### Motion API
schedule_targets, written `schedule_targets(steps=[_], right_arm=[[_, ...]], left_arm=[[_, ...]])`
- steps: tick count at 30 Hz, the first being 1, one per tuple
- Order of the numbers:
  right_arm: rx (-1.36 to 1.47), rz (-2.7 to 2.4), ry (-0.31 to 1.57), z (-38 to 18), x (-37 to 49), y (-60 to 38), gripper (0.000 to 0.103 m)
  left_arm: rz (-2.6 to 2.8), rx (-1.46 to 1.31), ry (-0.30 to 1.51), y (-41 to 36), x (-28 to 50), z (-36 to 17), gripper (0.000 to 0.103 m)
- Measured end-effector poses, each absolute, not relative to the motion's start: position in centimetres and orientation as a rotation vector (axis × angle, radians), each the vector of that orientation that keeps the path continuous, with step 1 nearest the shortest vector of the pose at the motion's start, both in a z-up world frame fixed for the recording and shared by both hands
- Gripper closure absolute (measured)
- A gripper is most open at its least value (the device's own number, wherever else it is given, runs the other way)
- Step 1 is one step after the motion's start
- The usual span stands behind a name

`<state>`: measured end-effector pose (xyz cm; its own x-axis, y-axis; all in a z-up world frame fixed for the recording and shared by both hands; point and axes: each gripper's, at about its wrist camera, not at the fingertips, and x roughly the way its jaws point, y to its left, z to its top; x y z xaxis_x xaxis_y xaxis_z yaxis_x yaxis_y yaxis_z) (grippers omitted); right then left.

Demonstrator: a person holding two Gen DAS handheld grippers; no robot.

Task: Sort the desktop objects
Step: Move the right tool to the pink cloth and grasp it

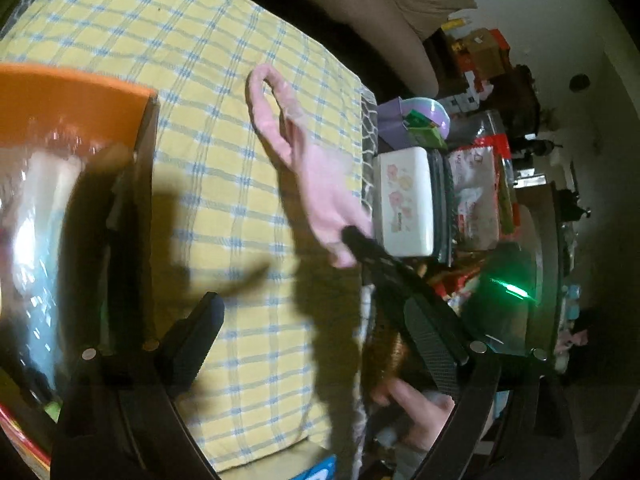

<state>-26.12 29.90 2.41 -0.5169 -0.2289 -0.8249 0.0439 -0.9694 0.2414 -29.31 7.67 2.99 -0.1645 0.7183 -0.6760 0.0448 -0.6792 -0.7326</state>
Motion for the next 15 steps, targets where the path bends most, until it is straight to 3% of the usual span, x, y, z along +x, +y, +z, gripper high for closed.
schedule_targets(steps=[5,6,8,12,15], right_arm=[[1.267,-2.536,-0.286,10.9,-21.1,27.6,0.094],[1.253,-2.538,-0.251,12.4,-20.3,26.8,0.095],[1.230,-2.560,-0.184,14.9,-18.4,25.8,0.095],[1.211,-2.495,-0.275,17.3,-15.4,25.5,0.095],[1.170,-2.462,-0.273,18.9,-12.9,24.1,0.095]], left_arm=[[1.837,-1.464,-1.030,7.6,-27.2,3.6,0.008],[1.794,-1.438,-1.105,7.6,-26.6,3.5,0.001],[1.734,-1.359,-1.237,7.0,-25.8,3.5,0.000],[1.603,-1.238,-1.448,5.8,-23.5,4.3,0.000],[1.492,-1.274,-1.495,6.3,-21.5,4.5,0.000]])
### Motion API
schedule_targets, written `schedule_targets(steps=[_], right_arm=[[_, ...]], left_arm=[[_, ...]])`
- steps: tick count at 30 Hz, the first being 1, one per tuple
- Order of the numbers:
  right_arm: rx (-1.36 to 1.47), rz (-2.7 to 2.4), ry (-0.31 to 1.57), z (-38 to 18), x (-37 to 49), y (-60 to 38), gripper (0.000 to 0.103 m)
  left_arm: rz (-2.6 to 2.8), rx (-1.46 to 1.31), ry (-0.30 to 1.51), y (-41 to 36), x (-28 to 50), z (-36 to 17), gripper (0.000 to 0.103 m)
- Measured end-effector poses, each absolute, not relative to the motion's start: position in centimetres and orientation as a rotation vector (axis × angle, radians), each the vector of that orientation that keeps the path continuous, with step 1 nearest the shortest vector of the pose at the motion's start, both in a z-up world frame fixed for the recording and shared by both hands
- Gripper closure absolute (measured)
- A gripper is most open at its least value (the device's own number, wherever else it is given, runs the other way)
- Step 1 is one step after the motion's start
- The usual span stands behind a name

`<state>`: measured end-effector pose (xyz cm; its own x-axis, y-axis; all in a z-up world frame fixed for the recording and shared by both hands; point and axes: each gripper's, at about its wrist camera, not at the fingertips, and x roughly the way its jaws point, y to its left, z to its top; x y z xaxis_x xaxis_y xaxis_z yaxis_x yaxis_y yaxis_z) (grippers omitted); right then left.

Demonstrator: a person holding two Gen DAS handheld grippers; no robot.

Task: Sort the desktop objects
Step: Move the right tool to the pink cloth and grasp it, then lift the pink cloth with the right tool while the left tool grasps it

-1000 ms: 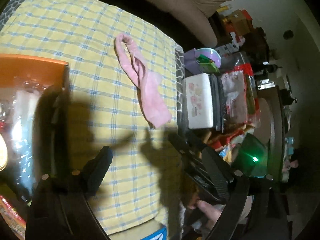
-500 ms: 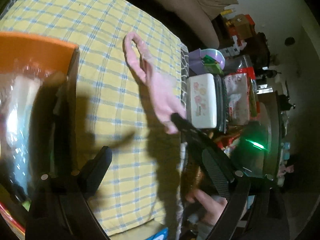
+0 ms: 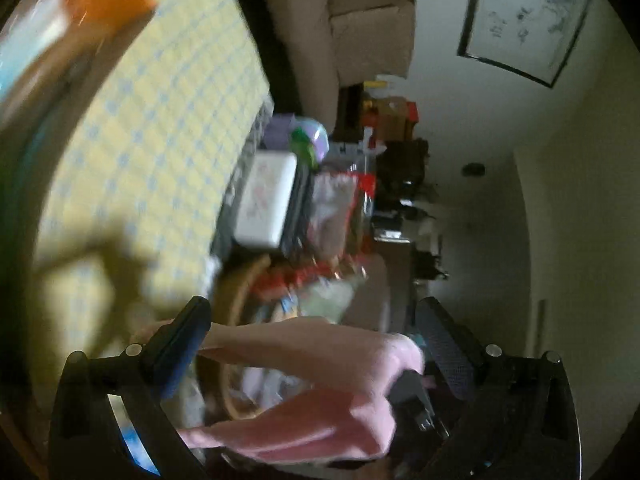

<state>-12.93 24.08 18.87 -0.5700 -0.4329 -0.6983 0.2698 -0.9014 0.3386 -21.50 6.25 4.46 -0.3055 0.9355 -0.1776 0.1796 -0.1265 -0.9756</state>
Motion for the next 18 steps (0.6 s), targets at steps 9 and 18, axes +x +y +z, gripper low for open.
schedule_targets(steps=[9,18], right_arm=[[1.115,-2.369,-0.160,22.8,-4.9,19.1,0.095],[1.051,-2.396,-0.117,26.0,-3.0,15.1,0.095]], left_arm=[[1.431,-1.253,-1.427,4.6,-16.3,7.5,0.088],[1.685,-1.165,-1.159,-1.7,-13.6,18.2,0.100]])
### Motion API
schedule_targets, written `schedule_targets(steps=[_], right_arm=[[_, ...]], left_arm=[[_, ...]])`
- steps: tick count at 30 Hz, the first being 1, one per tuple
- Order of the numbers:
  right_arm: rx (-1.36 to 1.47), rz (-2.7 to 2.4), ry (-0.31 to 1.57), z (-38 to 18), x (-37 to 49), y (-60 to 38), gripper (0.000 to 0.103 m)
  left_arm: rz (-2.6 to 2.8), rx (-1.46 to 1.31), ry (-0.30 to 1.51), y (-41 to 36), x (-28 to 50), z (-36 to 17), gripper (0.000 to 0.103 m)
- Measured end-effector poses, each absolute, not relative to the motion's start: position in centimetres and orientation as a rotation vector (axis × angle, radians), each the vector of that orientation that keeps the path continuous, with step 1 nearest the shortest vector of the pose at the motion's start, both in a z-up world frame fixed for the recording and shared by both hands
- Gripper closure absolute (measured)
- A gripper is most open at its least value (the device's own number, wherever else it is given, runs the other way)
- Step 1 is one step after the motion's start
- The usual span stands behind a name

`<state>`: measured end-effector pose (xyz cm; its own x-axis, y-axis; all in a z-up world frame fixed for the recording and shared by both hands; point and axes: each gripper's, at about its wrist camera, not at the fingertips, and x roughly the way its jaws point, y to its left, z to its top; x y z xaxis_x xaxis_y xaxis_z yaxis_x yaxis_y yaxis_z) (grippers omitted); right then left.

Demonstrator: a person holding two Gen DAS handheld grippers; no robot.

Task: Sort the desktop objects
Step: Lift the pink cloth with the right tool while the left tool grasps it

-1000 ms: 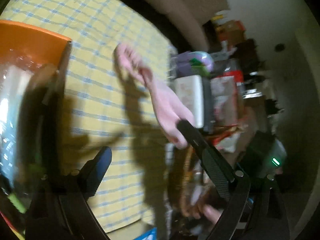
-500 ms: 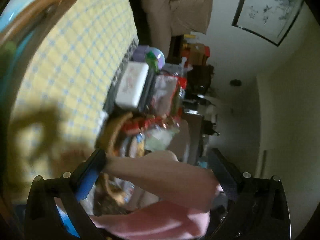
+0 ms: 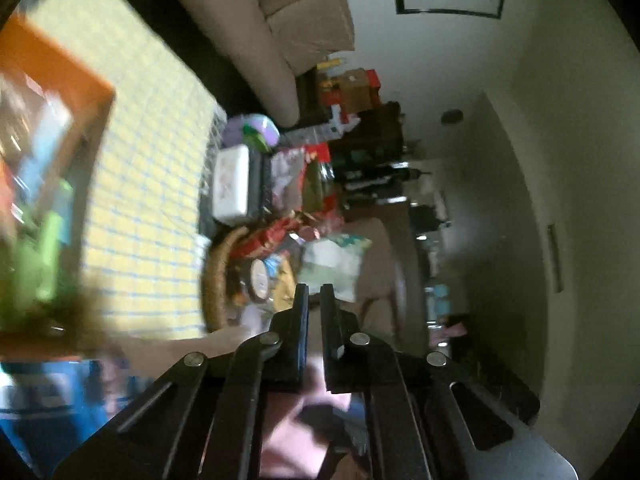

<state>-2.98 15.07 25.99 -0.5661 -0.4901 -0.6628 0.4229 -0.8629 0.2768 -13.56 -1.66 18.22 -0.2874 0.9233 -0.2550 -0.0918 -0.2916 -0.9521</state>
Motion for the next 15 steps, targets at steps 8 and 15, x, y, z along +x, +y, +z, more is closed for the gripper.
schedule_targets(steps=[8,15], right_arm=[[0.932,-2.399,-0.065,31.1,-7.2,9.4,0.095],[0.932,-2.360,0.086,30.3,-14.4,1.5,0.095]], left_arm=[[1.851,-1.120,-1.162,-11.2,-14.2,22.2,0.099],[1.876,-1.110,-1.373,-18.2,-18.7,17.9,0.069]])
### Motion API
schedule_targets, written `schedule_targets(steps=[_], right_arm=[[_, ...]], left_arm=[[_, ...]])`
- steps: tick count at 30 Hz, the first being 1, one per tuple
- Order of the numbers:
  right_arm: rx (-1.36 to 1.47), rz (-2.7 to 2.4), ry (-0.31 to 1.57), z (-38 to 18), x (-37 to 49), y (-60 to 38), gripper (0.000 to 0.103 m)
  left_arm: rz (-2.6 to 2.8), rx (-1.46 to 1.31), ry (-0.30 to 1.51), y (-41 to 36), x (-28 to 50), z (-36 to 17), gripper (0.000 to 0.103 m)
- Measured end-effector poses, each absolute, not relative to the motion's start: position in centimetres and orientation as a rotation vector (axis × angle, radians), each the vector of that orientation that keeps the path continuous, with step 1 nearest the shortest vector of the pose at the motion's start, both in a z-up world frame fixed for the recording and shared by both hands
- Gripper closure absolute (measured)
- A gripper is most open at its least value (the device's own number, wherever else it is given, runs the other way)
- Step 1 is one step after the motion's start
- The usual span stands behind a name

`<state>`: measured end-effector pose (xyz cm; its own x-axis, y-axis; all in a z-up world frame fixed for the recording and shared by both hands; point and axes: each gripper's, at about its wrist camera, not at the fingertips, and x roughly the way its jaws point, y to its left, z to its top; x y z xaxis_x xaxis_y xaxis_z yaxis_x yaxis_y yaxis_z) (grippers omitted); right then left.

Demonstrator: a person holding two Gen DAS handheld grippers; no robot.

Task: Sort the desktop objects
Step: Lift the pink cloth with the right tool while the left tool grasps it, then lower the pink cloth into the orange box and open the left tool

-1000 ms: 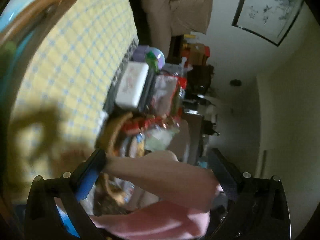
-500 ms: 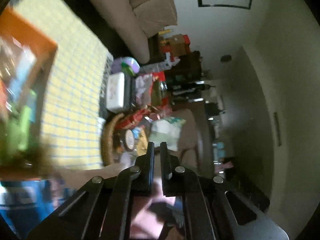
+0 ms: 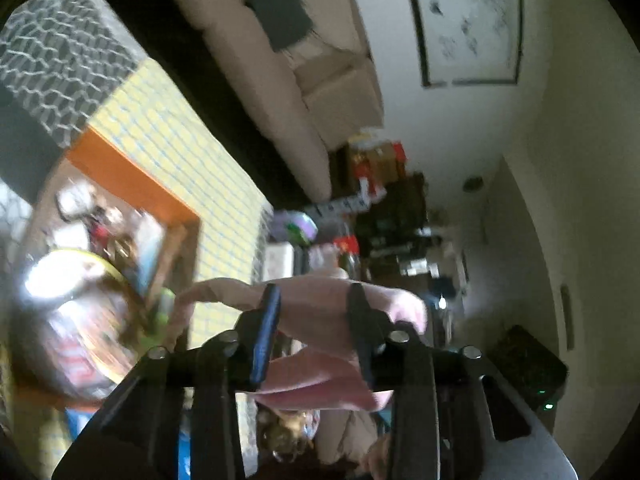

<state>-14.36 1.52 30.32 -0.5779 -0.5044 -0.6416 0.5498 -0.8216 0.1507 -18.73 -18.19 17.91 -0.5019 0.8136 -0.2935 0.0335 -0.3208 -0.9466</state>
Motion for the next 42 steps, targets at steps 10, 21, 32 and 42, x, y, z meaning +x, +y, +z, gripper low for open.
schedule_targets(steps=[10,21,32,42], right_arm=[[0.929,-2.151,0.443,23.1,-21.7,-7.2,0.095],[1.263,-2.170,0.820,6.0,-25.1,-0.8,0.076],[1.293,-2.379,0.102,9.5,-24.4,8.7,0.029],[1.344,-2.408,0.057,9.7,-18.0,9.2,0.000]], left_arm=[[1.942,-1.154,-1.453,-24.5,-23.0,11.8,0.069],[1.941,-1.368,-1.335,-20.0,-26.3,4.4,0.055],[2.261,-1.577,-0.767,-15.1,-24.5,5.5,0.039],[2.426,-1.617,-0.484,-13.0,-19.0,7.6,0.001]])
